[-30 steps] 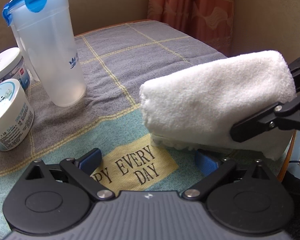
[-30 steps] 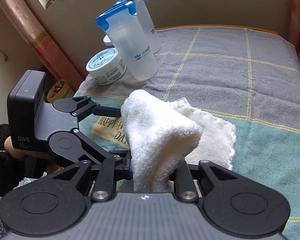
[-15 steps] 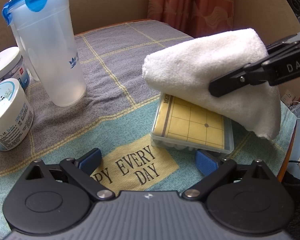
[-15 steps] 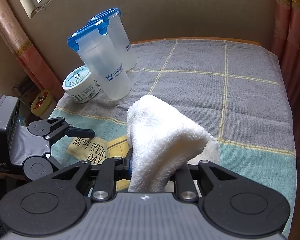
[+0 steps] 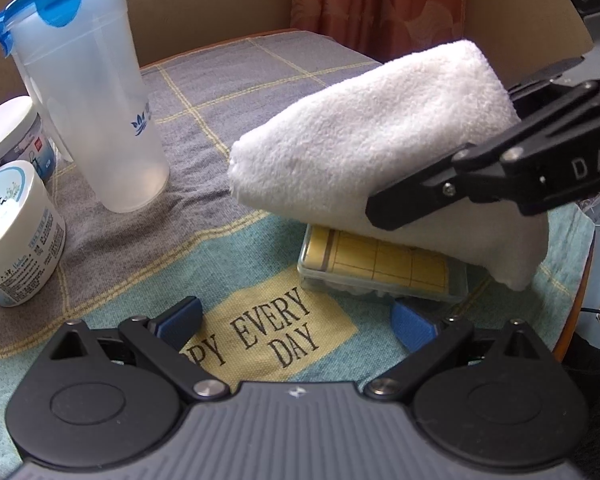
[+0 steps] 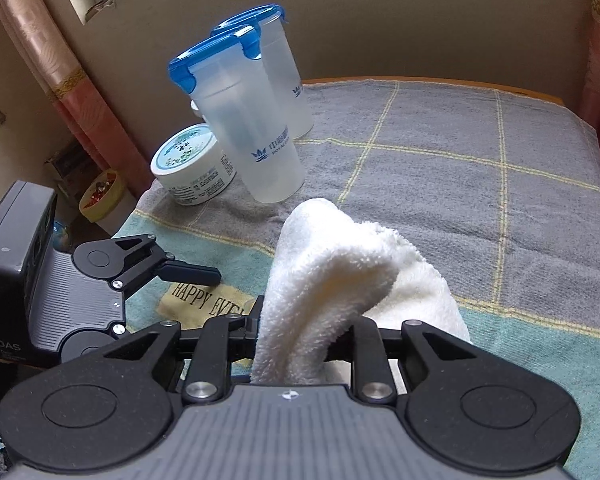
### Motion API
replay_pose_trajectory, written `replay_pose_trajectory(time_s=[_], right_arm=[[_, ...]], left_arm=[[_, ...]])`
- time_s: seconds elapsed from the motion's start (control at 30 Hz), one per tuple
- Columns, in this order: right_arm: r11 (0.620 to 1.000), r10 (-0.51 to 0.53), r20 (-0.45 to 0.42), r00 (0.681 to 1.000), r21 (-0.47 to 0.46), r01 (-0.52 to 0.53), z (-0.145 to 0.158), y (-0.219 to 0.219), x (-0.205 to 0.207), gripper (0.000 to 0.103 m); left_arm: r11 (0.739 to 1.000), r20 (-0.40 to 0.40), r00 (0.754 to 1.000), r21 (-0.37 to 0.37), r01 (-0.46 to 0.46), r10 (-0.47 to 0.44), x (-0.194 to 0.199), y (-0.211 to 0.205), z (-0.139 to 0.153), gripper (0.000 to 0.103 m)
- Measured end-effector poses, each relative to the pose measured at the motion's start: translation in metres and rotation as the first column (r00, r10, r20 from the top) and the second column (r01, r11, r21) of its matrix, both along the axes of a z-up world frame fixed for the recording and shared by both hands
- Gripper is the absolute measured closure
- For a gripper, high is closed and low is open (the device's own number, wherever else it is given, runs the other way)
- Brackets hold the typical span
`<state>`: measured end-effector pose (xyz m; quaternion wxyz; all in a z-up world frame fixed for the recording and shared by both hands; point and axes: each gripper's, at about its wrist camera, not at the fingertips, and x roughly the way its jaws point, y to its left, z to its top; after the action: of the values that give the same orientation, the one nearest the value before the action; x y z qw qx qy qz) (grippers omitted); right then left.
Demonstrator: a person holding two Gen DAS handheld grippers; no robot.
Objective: Clean container
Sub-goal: 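Rub the cloth over the tile box lid with the right tool, then wipe the cloth back and forth across the tile box with the right tool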
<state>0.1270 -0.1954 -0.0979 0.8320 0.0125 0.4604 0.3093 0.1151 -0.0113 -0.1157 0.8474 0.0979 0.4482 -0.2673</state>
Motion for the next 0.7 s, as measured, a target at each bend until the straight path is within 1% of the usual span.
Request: replay_pose_trajectory(time_s=[0.2, 0.47, 0.7], right_arm=[[0.999, 0.044, -0.010, 0.999, 0.004, -0.044, -0.001, 0.004, -0.014, 0.076], [0.998, 0.064, -0.018, 0.998, -0.012, -0.064, 0.000, -0.006, -0.030, 0.076], [0.999, 0.030, -0.020, 0.999, -0.038, -0.031, 0.001, -0.025, -0.036, 0.078]], left_arm=[[1.000, -0.004, 1.000, 0.005, -0.002, 0.002, -0.001, 0.000, 0.001, 0.003], [1.000, -0.001, 1.000, 0.023, -0.003, 0.003, -0.004, 0.000, 0.003, 0.003], [0.999, 0.000, 1.000, 0.034, -0.001, 0.001, -0.006, -0.001, 0.003, 0.003]])
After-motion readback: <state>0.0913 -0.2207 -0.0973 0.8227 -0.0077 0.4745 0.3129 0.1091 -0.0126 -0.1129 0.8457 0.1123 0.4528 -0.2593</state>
